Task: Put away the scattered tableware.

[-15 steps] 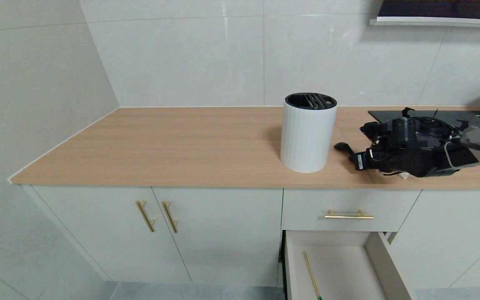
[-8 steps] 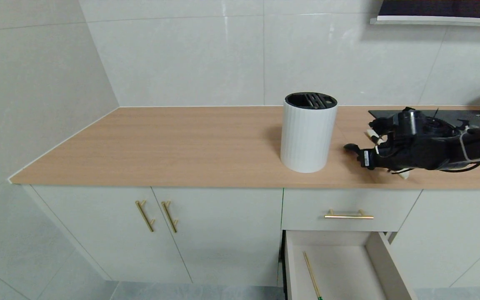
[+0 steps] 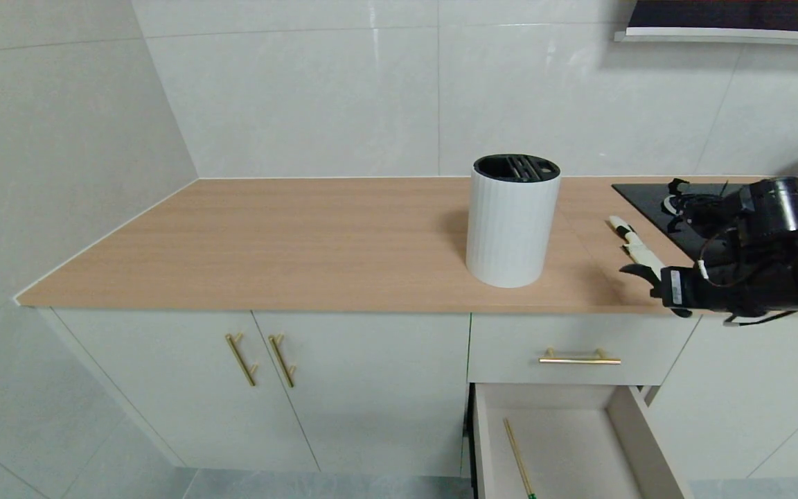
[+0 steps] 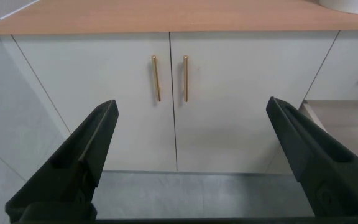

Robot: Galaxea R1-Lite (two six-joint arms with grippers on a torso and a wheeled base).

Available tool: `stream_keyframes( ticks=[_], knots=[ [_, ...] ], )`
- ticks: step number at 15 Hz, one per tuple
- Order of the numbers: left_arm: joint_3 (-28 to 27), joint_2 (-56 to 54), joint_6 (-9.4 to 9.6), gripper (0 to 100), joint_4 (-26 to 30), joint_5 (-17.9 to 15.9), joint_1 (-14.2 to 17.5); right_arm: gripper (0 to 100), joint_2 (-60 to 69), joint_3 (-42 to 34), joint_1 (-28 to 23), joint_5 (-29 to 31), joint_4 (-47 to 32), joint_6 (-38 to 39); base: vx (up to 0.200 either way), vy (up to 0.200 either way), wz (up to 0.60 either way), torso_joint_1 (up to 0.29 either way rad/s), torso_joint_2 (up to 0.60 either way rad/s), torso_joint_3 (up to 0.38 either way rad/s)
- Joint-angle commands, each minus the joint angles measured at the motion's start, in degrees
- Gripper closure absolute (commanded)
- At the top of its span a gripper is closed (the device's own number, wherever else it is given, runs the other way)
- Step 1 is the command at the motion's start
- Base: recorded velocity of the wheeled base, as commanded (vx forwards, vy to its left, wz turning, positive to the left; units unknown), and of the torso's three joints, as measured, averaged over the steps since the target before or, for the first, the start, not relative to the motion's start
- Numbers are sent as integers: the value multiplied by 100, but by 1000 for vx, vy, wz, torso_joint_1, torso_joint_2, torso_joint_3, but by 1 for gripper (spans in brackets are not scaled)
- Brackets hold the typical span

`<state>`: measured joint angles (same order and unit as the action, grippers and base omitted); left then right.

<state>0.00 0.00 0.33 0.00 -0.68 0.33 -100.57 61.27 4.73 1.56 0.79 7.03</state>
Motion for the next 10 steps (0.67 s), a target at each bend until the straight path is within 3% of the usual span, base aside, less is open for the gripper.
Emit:
stream_keyframes(
  ticks=[1,4,10],
  knots=[
    [0,0,2,0,0,-2,2,100,1031,-959,2,-15,0,44,0,0,0,0,0,0],
    [0,0,2,0,0,-2,2,100,1444,-1741,195,-24,105,26,0,0,0,0,0,0],
    [0,0,2,0,0,-11,2,100,1295,-2313,476,-15,325,-71,0,0,0,0,0,0]
  ],
)
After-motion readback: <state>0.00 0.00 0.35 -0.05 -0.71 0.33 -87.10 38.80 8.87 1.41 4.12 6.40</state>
